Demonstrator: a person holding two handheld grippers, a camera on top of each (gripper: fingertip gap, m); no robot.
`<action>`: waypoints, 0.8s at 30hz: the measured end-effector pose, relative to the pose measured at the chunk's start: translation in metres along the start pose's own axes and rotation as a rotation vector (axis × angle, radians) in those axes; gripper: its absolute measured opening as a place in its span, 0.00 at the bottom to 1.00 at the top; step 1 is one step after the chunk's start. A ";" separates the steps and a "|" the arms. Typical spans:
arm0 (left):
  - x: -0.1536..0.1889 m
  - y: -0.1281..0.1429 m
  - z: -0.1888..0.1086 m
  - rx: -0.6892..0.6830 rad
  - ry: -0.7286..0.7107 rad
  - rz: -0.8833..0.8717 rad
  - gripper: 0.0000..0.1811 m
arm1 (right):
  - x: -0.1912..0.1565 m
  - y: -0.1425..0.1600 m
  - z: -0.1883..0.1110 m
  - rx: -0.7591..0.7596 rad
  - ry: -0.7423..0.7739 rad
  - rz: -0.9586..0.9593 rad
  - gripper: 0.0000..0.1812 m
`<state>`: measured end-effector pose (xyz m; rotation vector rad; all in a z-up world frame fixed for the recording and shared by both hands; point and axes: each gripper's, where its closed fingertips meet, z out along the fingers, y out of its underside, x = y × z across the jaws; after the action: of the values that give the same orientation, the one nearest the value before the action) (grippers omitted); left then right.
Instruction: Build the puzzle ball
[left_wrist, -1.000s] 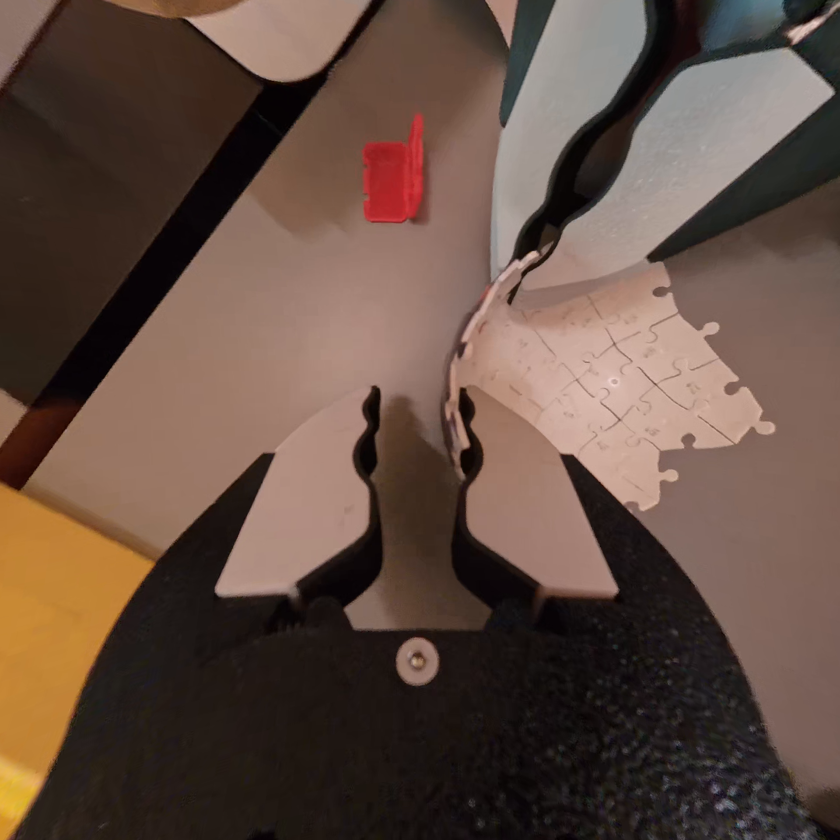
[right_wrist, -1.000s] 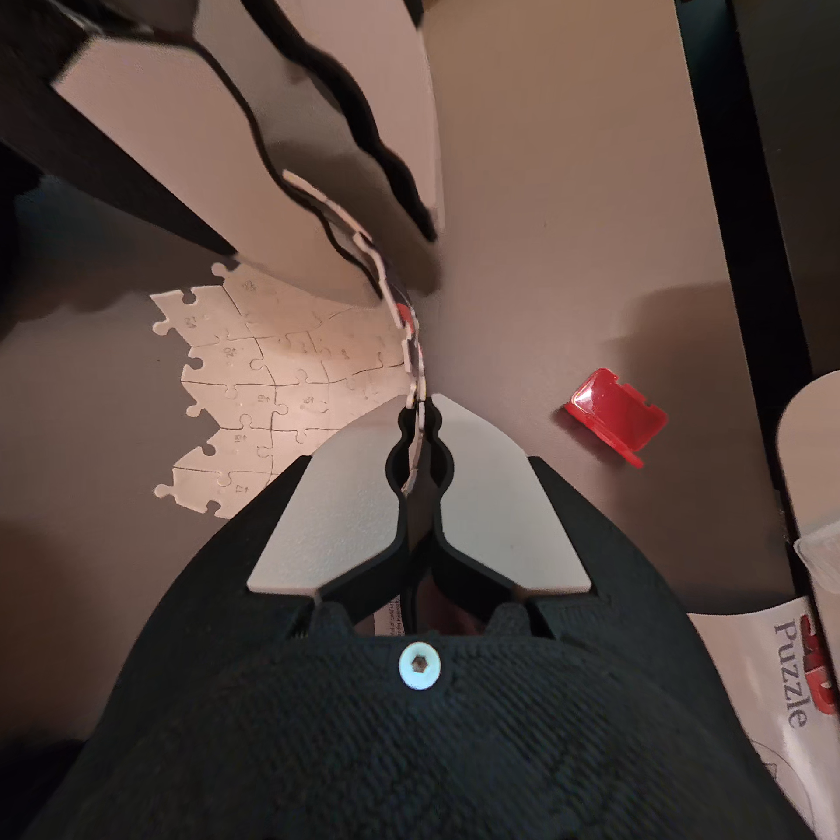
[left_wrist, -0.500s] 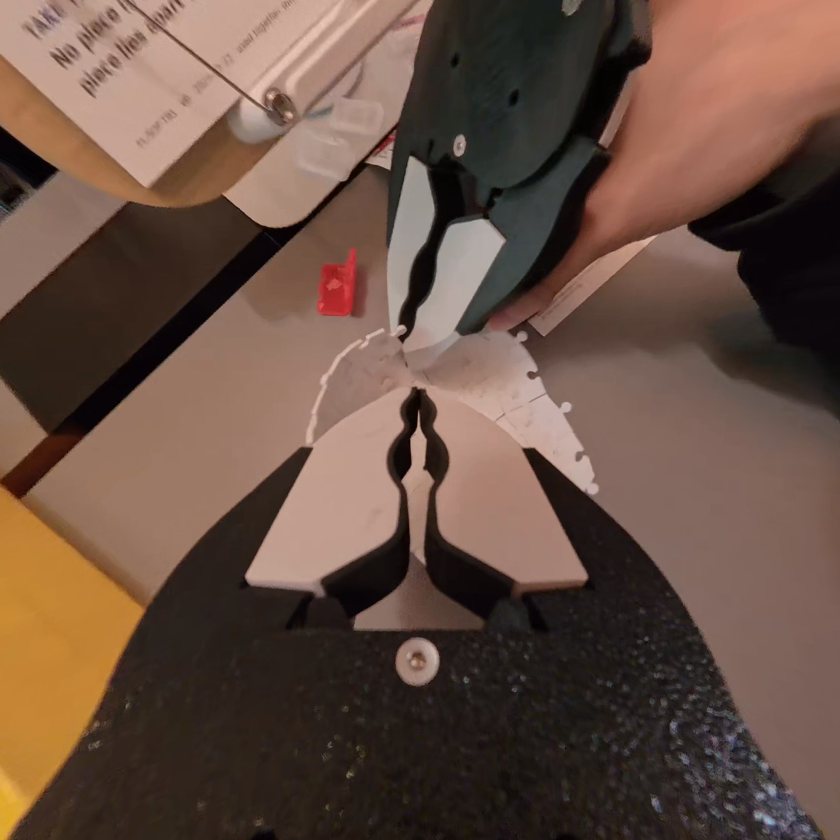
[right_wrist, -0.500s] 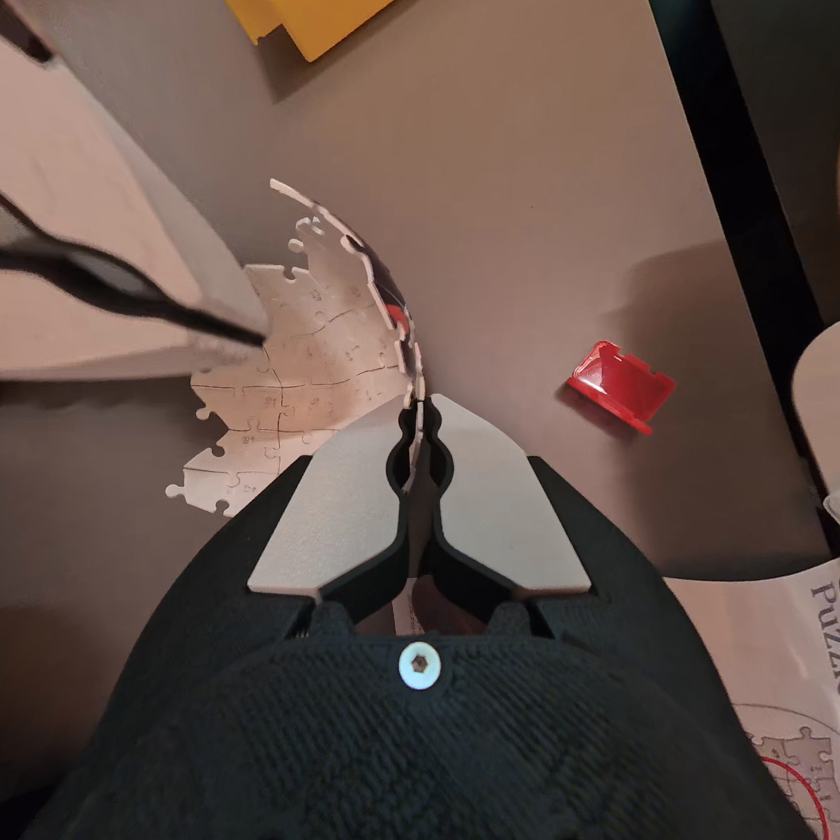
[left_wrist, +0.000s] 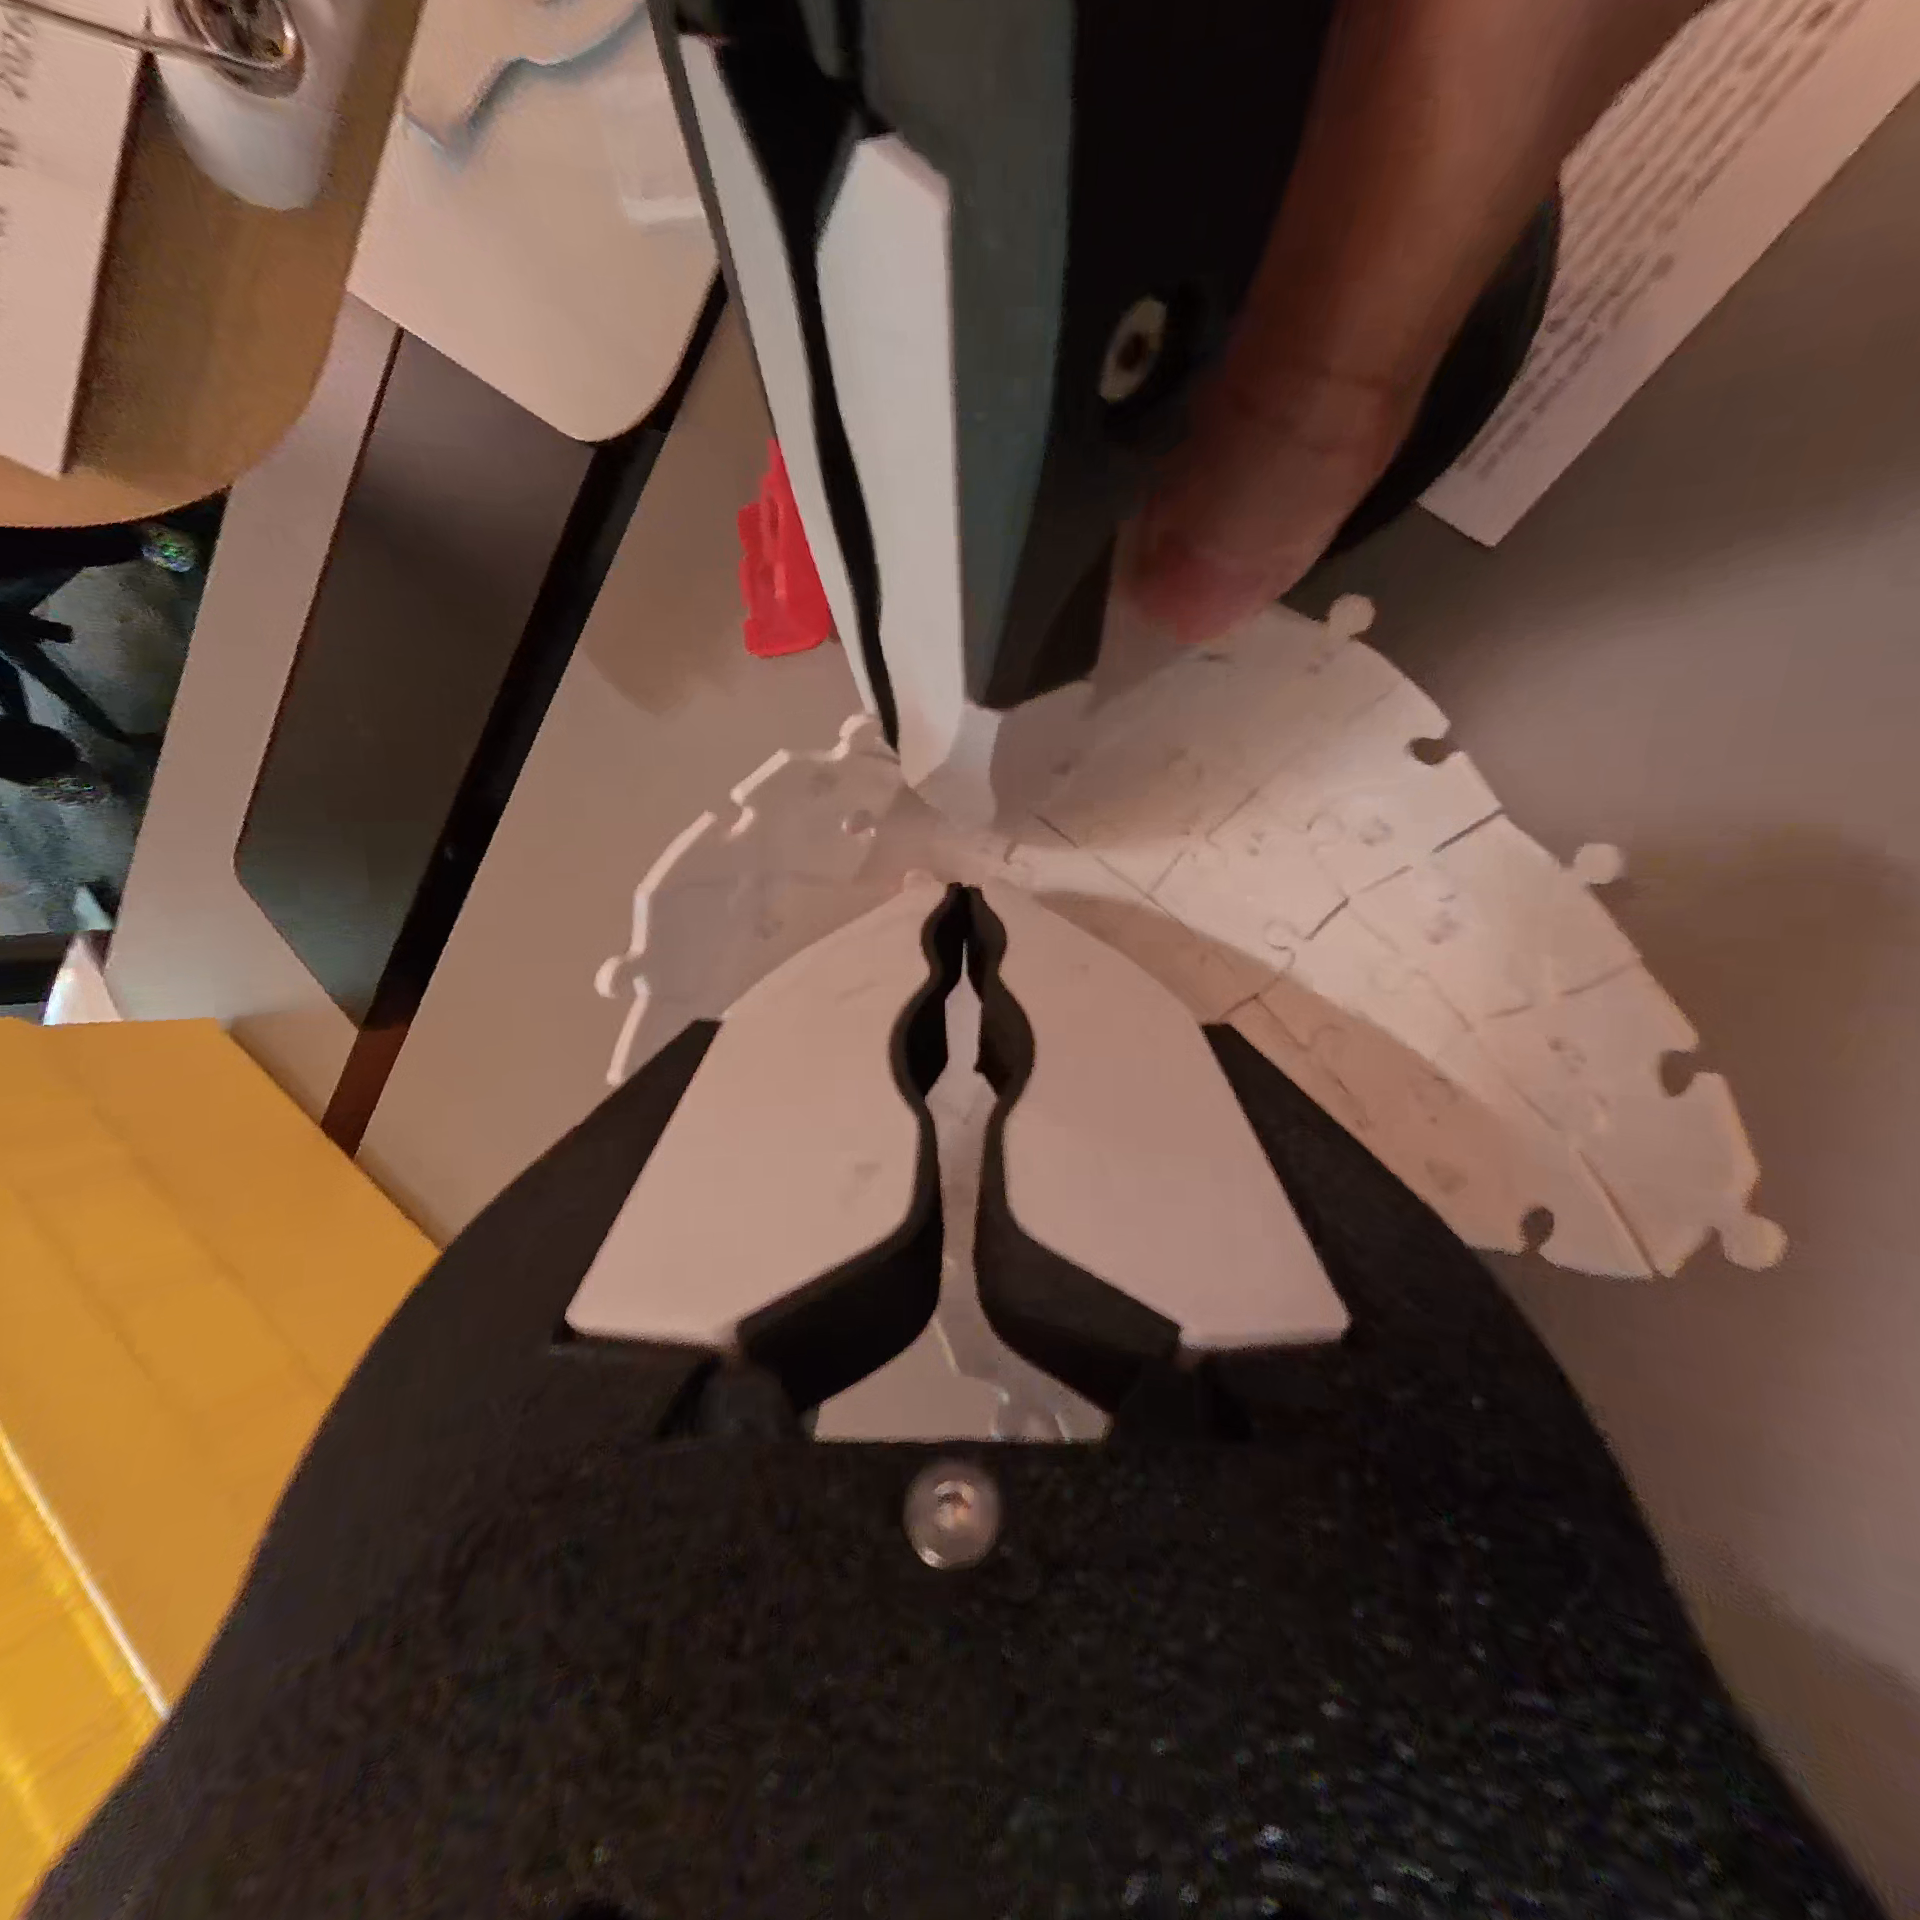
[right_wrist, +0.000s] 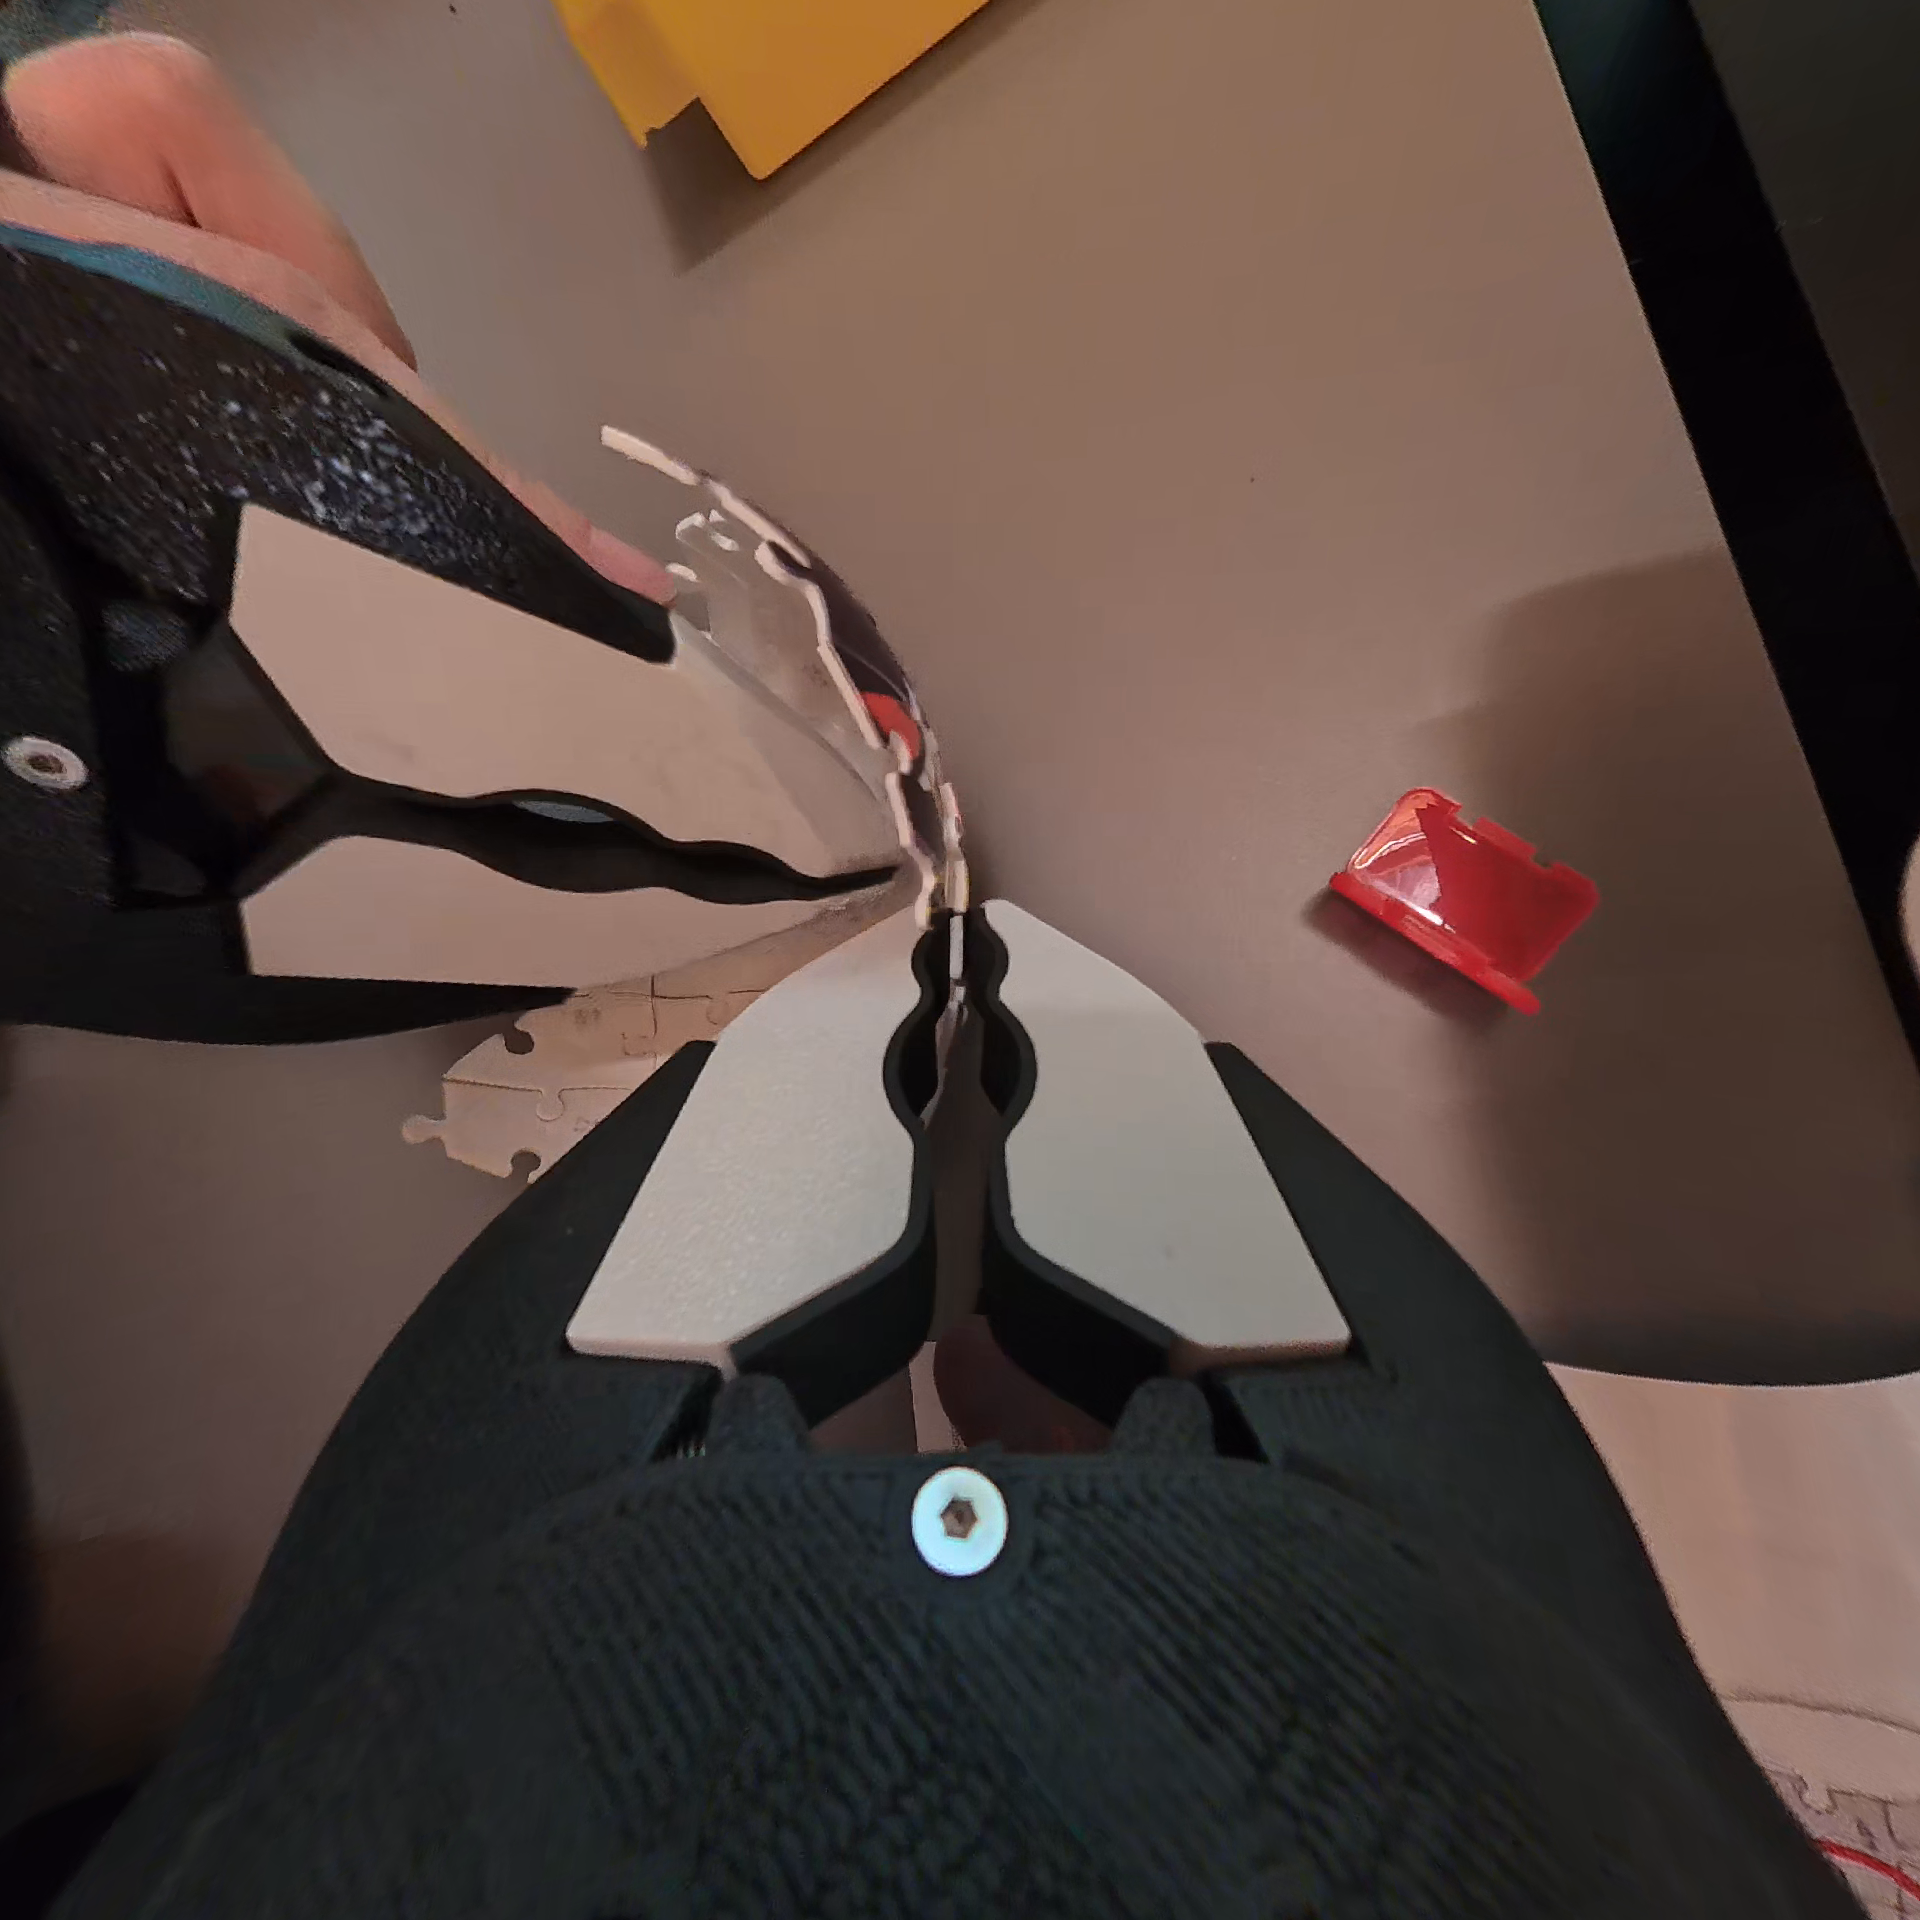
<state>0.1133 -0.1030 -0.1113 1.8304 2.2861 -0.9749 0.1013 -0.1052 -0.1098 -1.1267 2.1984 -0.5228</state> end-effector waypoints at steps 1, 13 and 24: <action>-0.002 0.002 0.001 -0.014 -0.020 0.009 0.00 | 0.000 0.000 0.001 -0.002 -0.003 0.000 0.02; -0.005 0.004 0.006 -0.024 -0.052 0.015 0.00 | 0.002 0.002 0.002 -0.006 -0.002 0.000 0.02; -0.005 0.005 0.008 -0.031 -0.049 0.017 0.00 | 0.003 0.001 0.002 0.006 -0.017 0.013 0.02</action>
<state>0.1161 -0.1105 -0.1179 1.7900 2.2411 -0.9660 0.1011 -0.1068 -0.1133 -1.1098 2.1864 -0.5116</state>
